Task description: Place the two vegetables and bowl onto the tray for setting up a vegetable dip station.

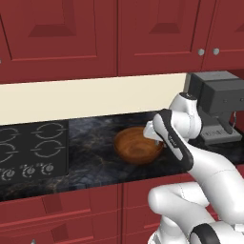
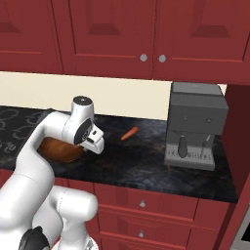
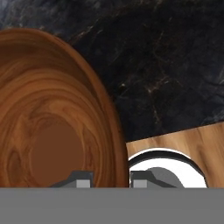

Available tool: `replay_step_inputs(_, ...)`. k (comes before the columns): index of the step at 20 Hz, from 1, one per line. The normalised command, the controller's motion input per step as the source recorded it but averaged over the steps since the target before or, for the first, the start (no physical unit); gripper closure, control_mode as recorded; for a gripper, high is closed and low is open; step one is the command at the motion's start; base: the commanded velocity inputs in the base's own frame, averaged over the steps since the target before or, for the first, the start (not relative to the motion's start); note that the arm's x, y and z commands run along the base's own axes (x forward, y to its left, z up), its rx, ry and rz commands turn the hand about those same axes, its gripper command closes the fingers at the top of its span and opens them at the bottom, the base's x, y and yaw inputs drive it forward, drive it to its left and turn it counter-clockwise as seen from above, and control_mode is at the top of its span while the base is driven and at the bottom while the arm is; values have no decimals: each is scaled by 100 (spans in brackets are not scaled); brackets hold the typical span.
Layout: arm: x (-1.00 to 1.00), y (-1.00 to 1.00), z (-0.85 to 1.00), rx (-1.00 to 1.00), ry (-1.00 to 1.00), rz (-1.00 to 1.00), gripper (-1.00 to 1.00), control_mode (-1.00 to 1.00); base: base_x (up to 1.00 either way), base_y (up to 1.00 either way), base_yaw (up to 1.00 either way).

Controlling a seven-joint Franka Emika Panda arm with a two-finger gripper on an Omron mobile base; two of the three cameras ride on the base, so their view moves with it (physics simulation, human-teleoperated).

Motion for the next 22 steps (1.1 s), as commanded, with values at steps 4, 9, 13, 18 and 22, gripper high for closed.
replay_step_inputs(4,0,0,0,0,0,0,100,100,-34,0,0)
replay_step_inputs(9,0,0,0,0,0,0,100,100,-41,6,0)
replay_step_inputs(13,0,0,0,0,0,0,100,100,-26,29,-6)
replay_step_inputs(18,0,0,0,0,0,0,100,100,-1,61,-15)
replay_step_inputs(22,0,0,0,0,0,0,100,100,0,67,-9)
